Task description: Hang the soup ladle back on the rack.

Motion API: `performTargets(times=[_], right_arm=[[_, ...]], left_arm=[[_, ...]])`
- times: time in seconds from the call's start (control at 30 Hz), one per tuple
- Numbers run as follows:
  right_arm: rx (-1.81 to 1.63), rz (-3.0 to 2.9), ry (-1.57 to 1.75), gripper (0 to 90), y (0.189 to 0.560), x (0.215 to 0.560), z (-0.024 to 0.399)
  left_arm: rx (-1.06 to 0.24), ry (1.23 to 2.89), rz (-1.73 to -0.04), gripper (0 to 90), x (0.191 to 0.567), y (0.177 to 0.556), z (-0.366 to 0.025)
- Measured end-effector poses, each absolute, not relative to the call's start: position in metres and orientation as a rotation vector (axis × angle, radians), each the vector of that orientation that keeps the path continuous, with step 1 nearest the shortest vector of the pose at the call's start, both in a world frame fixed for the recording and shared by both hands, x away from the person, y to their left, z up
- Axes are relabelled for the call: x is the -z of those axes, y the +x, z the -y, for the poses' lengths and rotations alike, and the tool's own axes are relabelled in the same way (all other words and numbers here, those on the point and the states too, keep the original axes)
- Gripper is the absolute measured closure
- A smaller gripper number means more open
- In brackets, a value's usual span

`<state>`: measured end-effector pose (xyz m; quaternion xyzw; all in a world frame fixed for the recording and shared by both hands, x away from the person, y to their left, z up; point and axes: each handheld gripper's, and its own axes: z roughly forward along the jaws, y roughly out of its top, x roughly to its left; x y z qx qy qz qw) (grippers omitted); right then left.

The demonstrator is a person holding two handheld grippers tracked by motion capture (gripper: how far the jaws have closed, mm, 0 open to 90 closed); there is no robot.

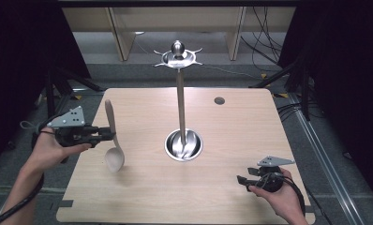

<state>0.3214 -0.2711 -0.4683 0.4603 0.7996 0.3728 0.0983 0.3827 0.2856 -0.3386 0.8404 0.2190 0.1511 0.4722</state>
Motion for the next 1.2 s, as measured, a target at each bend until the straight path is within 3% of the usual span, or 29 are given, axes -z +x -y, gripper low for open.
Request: performTargets(times=[1.2], right_arm=[[-1.094,-2.356,1.349,40.3,0.321,0.468,0.271]], left_arm=[[-0.263,1.979,-0.396,76.2,0.318,0.429,-0.272]])
